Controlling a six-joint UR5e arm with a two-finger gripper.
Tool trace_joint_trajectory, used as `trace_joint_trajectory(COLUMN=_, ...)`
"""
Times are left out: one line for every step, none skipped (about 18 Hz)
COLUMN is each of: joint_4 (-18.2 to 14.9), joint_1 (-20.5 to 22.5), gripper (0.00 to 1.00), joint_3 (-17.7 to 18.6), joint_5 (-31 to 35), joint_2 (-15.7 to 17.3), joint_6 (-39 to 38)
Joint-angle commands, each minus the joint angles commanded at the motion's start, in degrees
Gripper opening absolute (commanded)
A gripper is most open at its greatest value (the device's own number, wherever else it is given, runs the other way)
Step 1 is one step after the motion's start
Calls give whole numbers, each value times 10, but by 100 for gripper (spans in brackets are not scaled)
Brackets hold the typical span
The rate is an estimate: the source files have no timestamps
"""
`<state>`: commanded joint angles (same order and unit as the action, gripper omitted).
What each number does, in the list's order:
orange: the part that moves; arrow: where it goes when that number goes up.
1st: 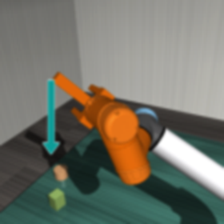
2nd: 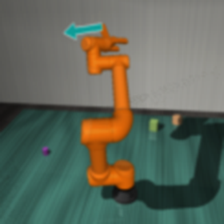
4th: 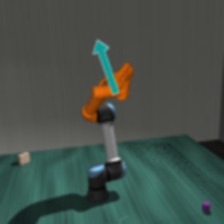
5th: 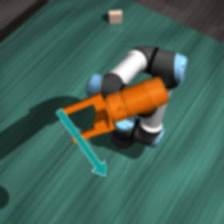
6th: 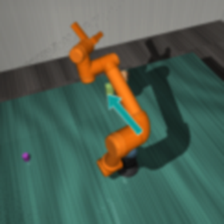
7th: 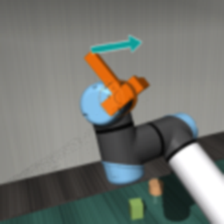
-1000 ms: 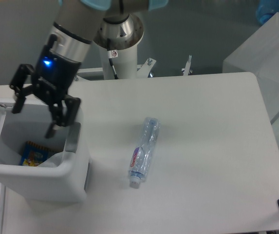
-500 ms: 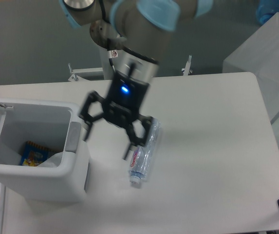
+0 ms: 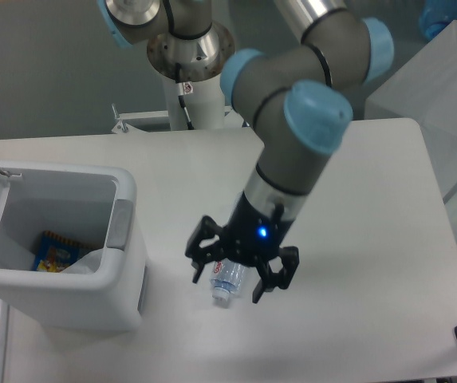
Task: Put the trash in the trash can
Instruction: 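Move the open gripper back over the clear plastic water bottle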
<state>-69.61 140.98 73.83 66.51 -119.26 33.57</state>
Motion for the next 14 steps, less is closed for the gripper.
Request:
trace_joint_trajectory(joint_4=-9, joint_1=-9, gripper=100, joint_3=-3, joint_5=25, joint_2=-12, joint_6=3)
trace_joint_trajectory(joint_4=-20, joint_1=-18, gripper=100, joint_3=-10, joint_5=55, joint_2=-25, joint_6=4)
trace_joint_trajectory(joint_4=-30, joint_1=-27, gripper=100, joint_3=-16, joint_5=82, joint_2=-36, joint_6=5)
trace_joint_trajectory(joint_4=-34, joint_1=-36, gripper=100, joint_3=-21, joint_5=102, joint_2=-46, joint_6=5)
trace_joint_trajectory(joint_4=-35, joint_1=-42, gripper=100, joint_3=-20, joint_5=116, joint_2=-51, joint_6=5)
trace_joint_trajectory(joint_4=-35, joint_1=-47, gripper=100, joint_3=-20, joint_5=125, joint_2=-57, joint_6=5)
trace_joint_trajectory(joint_4=-35, joint_1=-51, gripper=100, joint_3=-19, joint_5=134, joint_2=-62, joint_6=5)
trace_joint_trajectory(joint_4=-35, joint_1=-53, gripper=100, joint_3=-18, joint_5=141, joint_2=-66, joint_6=5)
trace_joint_trajectory(joint_4=-36, joint_1=-55, gripper=100, joint_3=-18, joint_5=148, joint_2=-69, joint_6=5)
trace_joint_trajectory(joint_4=-36, joint_1=-58, gripper=100, joint_3=-14, joint_5=154, joint_2=-71, joint_6=5)
trace_joint_trajectory(joint_4=-37, joint_1=-62, gripper=100, joint_3=-13, joint_5=160, joint_2=-76, joint_6=5)
trace_joint_trajectory(joint_4=-41, joint_1=-65, gripper=100, joint_3=-13, joint_5=171, joint_2=-80, joint_6=4)
trace_joint_trajectory(joint_4=-44, joint_1=-68, gripper=100, joint_3=-13, joint_5=187, joint_2=-85, joint_6=4)
trace_joint_trajectory(joint_4=-44, joint_1=-75, gripper=100, joint_3=-14, joint_5=204, joint_2=-92, joint_6=4)
